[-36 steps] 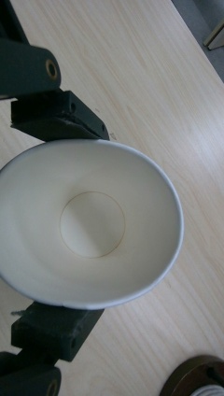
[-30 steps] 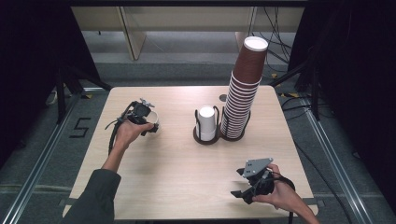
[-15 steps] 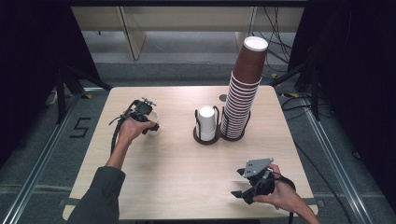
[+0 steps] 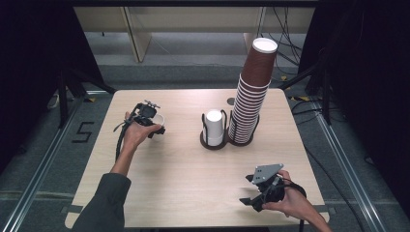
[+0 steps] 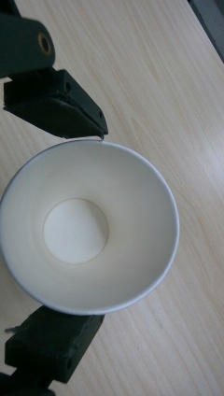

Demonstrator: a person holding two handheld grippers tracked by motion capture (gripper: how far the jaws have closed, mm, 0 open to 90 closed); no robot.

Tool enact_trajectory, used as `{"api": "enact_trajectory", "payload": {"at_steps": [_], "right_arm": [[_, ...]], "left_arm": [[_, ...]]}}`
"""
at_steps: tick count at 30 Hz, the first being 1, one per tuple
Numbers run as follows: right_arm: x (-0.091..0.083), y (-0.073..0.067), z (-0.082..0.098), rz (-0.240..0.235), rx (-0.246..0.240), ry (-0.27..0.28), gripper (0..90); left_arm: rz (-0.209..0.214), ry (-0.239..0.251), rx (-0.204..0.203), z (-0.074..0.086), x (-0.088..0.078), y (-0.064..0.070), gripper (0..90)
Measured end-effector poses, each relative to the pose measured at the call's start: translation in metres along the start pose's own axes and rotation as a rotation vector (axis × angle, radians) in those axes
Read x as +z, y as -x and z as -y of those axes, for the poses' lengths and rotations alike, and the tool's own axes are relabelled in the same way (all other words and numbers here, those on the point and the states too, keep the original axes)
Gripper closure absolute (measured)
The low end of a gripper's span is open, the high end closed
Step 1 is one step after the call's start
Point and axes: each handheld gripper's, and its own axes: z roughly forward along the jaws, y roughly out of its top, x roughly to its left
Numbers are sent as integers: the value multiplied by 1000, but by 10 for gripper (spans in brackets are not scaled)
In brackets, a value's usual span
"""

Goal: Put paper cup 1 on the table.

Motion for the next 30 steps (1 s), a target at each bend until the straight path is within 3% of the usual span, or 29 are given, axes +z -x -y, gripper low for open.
{"api": "enact_trajectory", "payload": {"at_steps": [8, 19, 20, 22, 24, 30], "right_arm": [[0, 0, 0, -6, 5, -2, 204], [1, -1, 0, -7, 10, -6, 202], [1, 0, 0, -5, -14, -1, 202], [1, -1, 0, -6, 5, -6, 202], [1, 0, 0, -2, -14, -1, 201], [2, -2, 0, -13, 17, -10, 201]], "left_arm": [[24, 51, -41, 7, -6, -8, 148], [17, 63, -41, 21, -12, -5, 148], [22, 64, -37, 23, -12, -5, 148], [22, 67, -41, 25, -12, -5, 148], [26, 82, -49, 28, -13, -6, 148], [52, 120, -78, 36, -19, -8, 148]]}}
